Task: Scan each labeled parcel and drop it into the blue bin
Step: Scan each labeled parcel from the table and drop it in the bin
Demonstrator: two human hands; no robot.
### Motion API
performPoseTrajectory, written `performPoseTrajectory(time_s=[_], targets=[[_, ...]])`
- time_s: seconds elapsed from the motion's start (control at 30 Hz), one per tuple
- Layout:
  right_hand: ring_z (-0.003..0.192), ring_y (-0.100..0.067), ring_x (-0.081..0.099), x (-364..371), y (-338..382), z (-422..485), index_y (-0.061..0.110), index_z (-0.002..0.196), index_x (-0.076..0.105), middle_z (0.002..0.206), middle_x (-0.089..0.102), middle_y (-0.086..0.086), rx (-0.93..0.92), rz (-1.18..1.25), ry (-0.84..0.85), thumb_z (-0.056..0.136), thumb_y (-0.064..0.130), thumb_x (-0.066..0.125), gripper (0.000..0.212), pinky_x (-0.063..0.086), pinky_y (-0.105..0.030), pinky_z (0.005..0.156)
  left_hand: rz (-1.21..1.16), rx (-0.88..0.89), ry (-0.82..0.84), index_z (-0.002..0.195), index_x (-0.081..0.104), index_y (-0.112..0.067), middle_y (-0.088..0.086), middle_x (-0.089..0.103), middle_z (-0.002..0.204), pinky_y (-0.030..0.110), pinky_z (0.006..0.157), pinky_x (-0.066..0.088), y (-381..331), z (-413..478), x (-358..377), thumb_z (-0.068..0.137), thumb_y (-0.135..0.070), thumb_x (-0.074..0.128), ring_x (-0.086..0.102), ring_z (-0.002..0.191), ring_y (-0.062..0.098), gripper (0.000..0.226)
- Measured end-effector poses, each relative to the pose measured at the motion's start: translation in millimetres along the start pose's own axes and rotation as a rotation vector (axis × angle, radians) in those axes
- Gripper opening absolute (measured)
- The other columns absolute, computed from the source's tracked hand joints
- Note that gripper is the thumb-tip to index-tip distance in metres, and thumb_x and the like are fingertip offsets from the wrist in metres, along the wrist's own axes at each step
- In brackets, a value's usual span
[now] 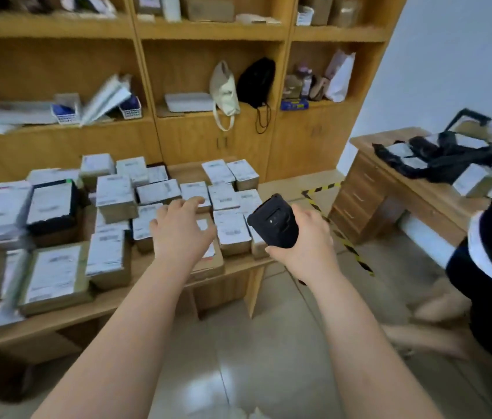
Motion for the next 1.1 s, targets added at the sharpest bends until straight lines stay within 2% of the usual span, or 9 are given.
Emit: performPoseTrajectory(time_s=[0.13,0.27,0.5,0.77,0.93,1.1], targets=[[0.115,-0.022,0.044,53.6,50.3,34.1,0.03,0.127,0.048,0.116,0.047,0.004,-0.058,0.027,0.093,0.069,0.037,0.079,0.066,0.045,-0.043,0.094,0.006,-0.158,-0.015,0.143,0.045,-0.034,0.004,0.049,0.144,0.052,0.106,0.038,79.2,23.5,-12.7,0.087,-0.048,0.066,0.038,0.134,0.033,0.062],[0.111,-0.022,0.046,90.1,83.1,69.0,0.033,0.12,0.051,0.115,0.049,0.004,-0.085,0.042,0.171,0.067,0.035,0.077,0.059,0.047,-0.047,0.094,0.01,-0.272,0.017,0.144,0.044,-0.034,0.003,0.049,0.144,0.049,0.105,0.035,126.7,41.8,-16.1,0.087,-0.047,0.065,0.039,0.133,0.031,0.062],[0.106,-0.023,0.048,134.8,123.1,140.8,0.034,0.113,0.052,0.107,0.049,0.004,-0.217,0.042,0.286,0.062,0.038,0.08,0.058,0.05,-0.045,0.087,-0.004,-0.415,-0.013,0.144,0.042,-0.032,0.003,0.047,0.143,0.049,0.106,0.034,150.1,99.4,-15.0,0.086,-0.047,0.065,0.037,0.132,0.031,0.064],[0.114,-0.023,0.045,185.2,164.4,230.6,0.032,0.132,0.048,0.119,0.047,0.002,-0.413,0.06,0.403,0.068,0.037,0.082,0.073,0.046,-0.041,0.091,0.028,-0.626,-0.067,0.15,0.026,-0.029,0.006,0.041,0.146,0.049,0.106,0.032,164.4,158.1,1.7,0.078,-0.047,0.075,0.034,0.132,0.033,0.088],[0.111,-0.025,0.049,223.0,189.8,257.3,0.033,0.13,0.048,0.115,0.047,0.003,-0.445,0.052,0.501,0.061,0.039,0.077,0.075,0.049,-0.046,0.091,-0.005,-0.747,-0.058,0.153,0.016,-0.025,0.008,0.035,0.151,0.049,0.107,0.029,178.3,190.0,10.5,0.073,-0.064,0.071,0.029,0.137,0.034,0.105],[0.111,-0.026,0.05,250.4,206.5,280.3,0.028,0.127,0.051,0.115,0.05,0.0,-0.361,0.029,0.468,0.064,0.04,0.078,0.07,0.049,-0.046,0.09,-0.033,-0.795,0.087,0.155,0.01,-0.023,0.012,0.033,0.147,0.051,0.104,0.032,200.3,234.2,36.3,0.069,-0.077,0.065,0.035,0.132,0.037,0.115]])
Point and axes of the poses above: each hand's wrist, its own z-axis towards the middle knuckle, its own x-axis out of the palm, y = z × x, the point moved 1 cm from there along z, towards the middle knuckle
